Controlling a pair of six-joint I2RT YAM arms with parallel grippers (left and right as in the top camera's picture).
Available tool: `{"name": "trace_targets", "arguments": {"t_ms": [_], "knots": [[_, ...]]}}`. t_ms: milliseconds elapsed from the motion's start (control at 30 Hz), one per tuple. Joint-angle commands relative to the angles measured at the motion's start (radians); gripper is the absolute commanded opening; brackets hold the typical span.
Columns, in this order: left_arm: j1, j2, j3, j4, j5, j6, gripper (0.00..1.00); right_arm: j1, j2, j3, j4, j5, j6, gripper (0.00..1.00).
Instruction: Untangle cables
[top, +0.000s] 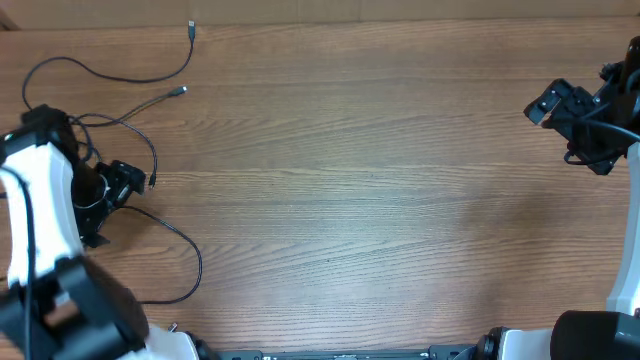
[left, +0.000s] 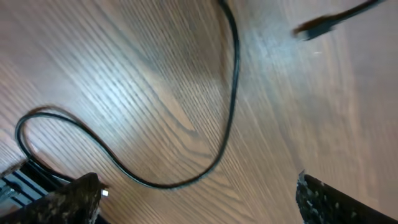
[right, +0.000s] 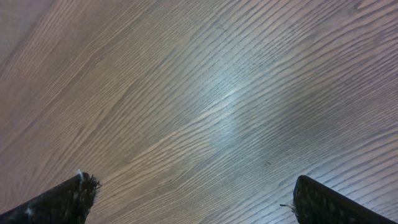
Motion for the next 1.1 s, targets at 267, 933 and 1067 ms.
{"name": "trace_targets", "arguments": {"t_ms": [267,933,1067], "knots": [[0.006,-0.454,-0.418,0.135,-0.025,-0.222,1.0,0.0,0.0,0.008,0.006,0.006,-0.003,1.0],[0.006,-0.459,-0.872,0.518,-0.021,-0.369,0.98,0.0,0.0,0.008,0.006,0.006,-0.003,1.0],[0.006,-0.459,-0.899,0.537,-0.026,-0.369,0.95,0.0,0.0,0.008,0.006,0.006,-0.003,1.0]]}}
